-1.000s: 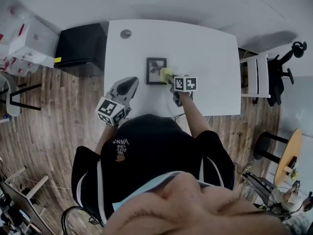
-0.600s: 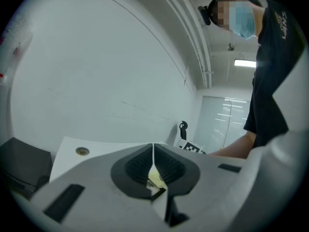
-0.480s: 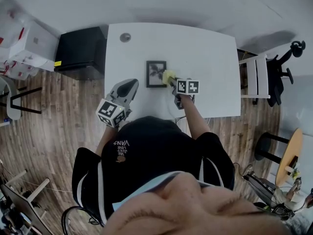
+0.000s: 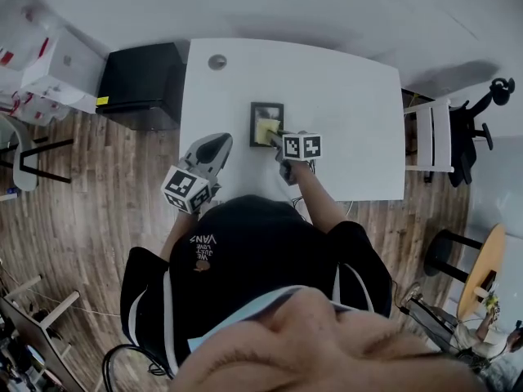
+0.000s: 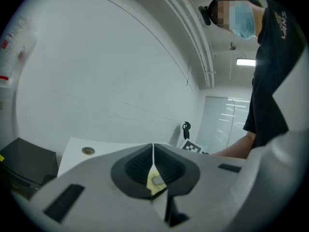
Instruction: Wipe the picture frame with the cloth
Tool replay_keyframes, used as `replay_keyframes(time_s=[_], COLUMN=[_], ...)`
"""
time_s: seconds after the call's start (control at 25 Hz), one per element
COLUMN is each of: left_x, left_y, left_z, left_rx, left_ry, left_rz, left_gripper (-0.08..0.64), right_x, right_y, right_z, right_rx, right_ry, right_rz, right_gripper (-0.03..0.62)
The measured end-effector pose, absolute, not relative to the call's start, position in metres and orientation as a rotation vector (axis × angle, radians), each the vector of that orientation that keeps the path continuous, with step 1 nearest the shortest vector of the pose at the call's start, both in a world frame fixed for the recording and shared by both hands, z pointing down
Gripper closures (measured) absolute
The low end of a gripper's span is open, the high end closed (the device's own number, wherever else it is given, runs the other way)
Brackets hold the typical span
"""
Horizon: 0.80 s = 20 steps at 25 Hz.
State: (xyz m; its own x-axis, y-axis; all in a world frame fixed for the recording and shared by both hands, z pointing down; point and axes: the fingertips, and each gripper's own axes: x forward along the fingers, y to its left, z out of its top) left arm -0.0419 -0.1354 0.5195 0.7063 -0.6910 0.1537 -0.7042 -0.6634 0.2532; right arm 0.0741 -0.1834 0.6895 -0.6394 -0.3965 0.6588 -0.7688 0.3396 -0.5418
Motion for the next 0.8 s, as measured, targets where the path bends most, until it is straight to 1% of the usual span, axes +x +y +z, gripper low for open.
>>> replay_keyframes(time_s=[0.32,0.8], left_x=[-0.057,-0.055], left_y=[-0.131,-0.13], left_z=[0.524,0.522], left_rx=[2.59,2.591], left_ry=[-1.144,-1.139], left_rz=[0.079,0.068], left_gripper=[0.543,0.543], right_x=[0.038,0.045], right_y=[-0.178,-0.174], right_z=[0.695,0.707], right_rx=[0.922,0.928], right_ry=[-2.22,-2.184], right_rz=[1.227,1.181], right_gripper=[0.552,0.552])
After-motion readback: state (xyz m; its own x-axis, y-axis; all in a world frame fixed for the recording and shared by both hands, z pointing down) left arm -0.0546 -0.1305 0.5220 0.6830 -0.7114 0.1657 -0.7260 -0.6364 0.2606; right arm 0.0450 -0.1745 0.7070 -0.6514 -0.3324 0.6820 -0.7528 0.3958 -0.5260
